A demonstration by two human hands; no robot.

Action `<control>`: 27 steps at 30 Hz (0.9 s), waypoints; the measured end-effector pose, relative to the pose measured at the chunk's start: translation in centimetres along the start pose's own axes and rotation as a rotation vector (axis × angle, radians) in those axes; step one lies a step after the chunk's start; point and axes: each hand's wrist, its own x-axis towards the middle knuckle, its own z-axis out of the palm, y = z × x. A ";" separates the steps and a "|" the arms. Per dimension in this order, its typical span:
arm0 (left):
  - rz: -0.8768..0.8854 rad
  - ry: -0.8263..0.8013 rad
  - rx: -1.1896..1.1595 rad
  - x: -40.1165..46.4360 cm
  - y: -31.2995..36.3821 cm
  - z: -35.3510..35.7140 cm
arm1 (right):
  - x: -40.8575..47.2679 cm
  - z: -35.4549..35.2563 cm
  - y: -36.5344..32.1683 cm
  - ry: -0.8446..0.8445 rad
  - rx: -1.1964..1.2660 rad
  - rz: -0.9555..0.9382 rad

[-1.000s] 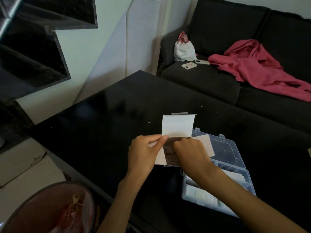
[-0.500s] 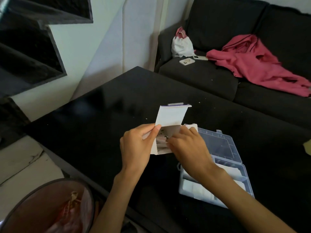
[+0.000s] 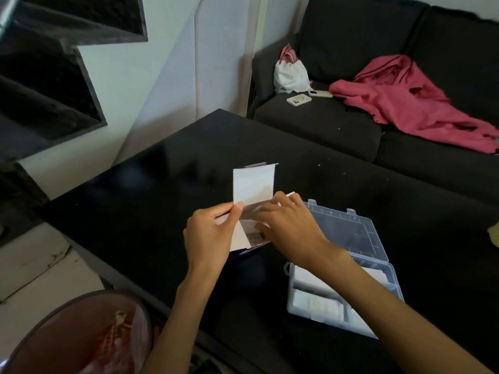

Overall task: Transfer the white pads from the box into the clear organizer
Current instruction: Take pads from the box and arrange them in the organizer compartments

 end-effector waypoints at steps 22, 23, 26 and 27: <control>0.367 0.025 0.113 -3.0 5.0 1.4 | -8.3 -2.1 2.1 0.162 1.446 0.898; 0.295 -0.138 0.100 -4.0 5.5 2.4 | -8.9 -2.1 2.3 0.184 1.460 0.901; 0.121 -0.422 0.011 -5.5 5.2 4.8 | -10.5 -2.5 2.8 0.222 1.427 0.885; 0.082 -0.449 -0.057 -5.6 5.0 5.2 | -11.0 -2.5 3.1 0.220 1.413 0.882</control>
